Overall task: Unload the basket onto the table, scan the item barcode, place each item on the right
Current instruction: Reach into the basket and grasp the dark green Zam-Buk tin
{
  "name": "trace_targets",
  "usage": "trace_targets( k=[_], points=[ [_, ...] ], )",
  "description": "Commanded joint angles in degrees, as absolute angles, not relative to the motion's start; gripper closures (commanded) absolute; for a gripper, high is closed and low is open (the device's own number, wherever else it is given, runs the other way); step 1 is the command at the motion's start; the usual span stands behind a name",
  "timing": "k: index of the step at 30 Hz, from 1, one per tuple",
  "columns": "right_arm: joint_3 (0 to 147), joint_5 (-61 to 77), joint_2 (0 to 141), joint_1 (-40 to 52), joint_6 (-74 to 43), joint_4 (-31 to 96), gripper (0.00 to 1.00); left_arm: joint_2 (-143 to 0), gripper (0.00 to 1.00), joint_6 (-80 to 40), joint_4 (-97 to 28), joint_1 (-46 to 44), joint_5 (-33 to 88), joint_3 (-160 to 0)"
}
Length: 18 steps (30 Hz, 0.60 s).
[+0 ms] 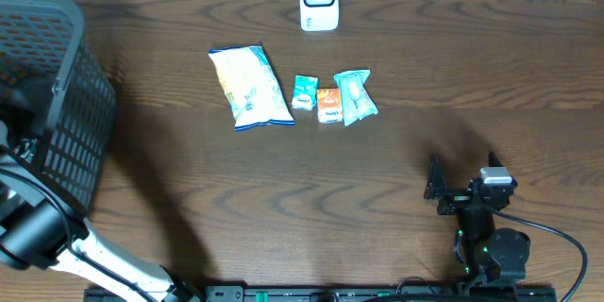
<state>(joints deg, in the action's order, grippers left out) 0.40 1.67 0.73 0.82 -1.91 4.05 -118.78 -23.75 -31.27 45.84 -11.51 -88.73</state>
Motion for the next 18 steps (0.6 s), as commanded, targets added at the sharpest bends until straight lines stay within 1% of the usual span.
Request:
trace_targets(
  k=[1,6,7,8,10,18],
  points=[
    [0.3,1.7,0.7,0.5,-2.3,4.3,0.01,-121.3,0.02,-23.2,-30.9,45.7,-12.5,-88.3],
    [0.3,1.7,0.6,0.5,-2.3,4.3,0.01,-121.8,0.02,-23.2,-30.1,45.7,-12.0,-88.3],
    [0.3,1.7,0.7,0.5,-2.3,4.3,0.01,-121.8,0.04,-23.2,-30.0,45.7,-12.0,-88.3],
    [0.3,1.7,0.7,0.5,-2.3,4.3,0.01,-121.8,0.09,-23.2,-29.9,45.7,-12.0,-88.3],
    [0.3,1.7,0.7,0.5,-2.3,4.3,0.01,-121.8,0.12,-23.2,-29.8,45.7,-10.5,-88.3],
    [0.3,1.7,0.7,0.5,-2.3,4.3,0.01,-121.8,0.16,-23.2,-30.4,45.7,-9.7,-88.2]
  ],
)
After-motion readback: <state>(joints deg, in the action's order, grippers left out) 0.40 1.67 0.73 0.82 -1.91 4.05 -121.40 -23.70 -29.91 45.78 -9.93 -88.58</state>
